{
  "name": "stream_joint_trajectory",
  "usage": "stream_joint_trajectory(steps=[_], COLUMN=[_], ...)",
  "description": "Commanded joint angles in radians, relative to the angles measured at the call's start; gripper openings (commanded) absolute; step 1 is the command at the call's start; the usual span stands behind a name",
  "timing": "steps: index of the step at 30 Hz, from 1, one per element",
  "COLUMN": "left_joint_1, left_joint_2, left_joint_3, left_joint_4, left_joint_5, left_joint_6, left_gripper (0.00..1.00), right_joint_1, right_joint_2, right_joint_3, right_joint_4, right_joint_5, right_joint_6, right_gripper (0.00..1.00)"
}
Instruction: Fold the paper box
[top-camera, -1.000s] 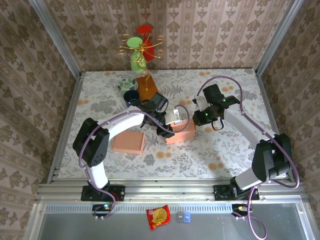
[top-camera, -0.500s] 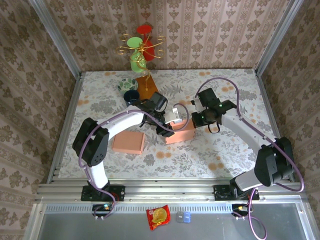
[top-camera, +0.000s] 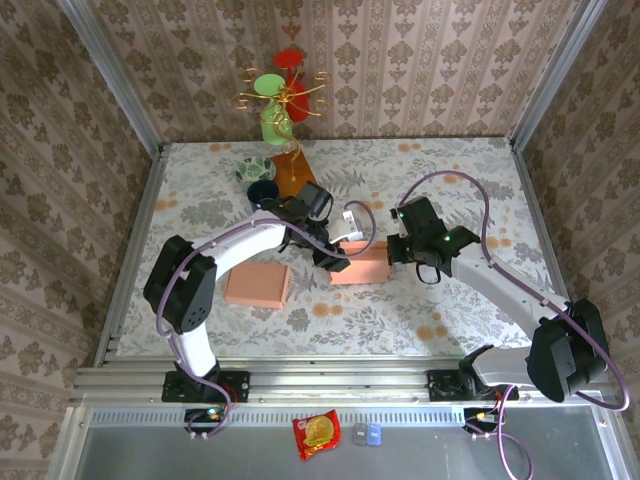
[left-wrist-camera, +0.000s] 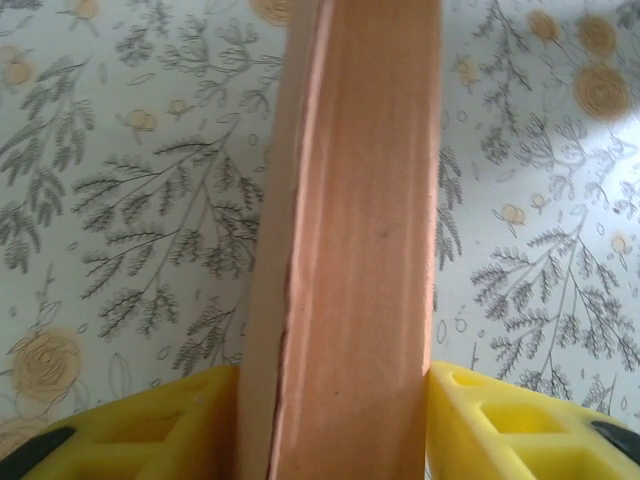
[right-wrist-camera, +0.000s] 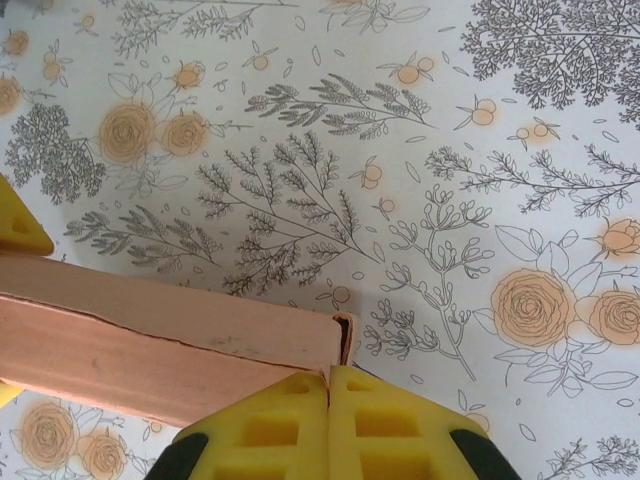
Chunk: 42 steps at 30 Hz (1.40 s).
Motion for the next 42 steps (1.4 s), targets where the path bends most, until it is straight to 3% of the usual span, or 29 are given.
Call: stream_joint_trajectory(steps=[1,11,25,29,35,38,42], left_joint_1=[0.01,-0.005,0.007,0.009,0.019,0.035,0.049], left_joint_2=[-0.064,-0.097,-0.204,-0.22,-0.251,-0.261,-0.262], left_joint_3=[-0.027,-0.085,-0.145,-0.16,-0.155,-0.117,-0.064], left_joint_4=[0.048,0.079,0.187,0.196,0.151,0.04,-0.151], left_joint_5=[-0.02,-0.054,-0.139,-0.11,-0.1,-0.074,-0.095], left_joint_6=[-0.067,-0.088,-0.231,-0.252,-0.281,-0.31,-0.376], left_gripper=[0.51,0.54,0.63,0.72,0.61,0.48,0.43], right_joint_1=[0.028,0.119,0.186,0.2,0.206,0.207,0.208], right_joint_2=[-0.035,-0.055,-0.053,-0.055,-0.056,-0.057,-0.055], right_joint_3=[-0.035,-0.063,-0.052,-0.051,-0.058,-0.061,-0.058], right_joint_4=[0.007,0.03,0.004,-0.002,-0.004,-0.005,-0.005], right_joint_5=[0.066,0.186,0.291,0.318,0.322,0.328,0.328], right_joint_6=[0.041,0.127,0.185,0.199,0.212,0.215,0.215], right_gripper=[0.0,0.0,0.0,0.0,0.0,0.0,0.0])
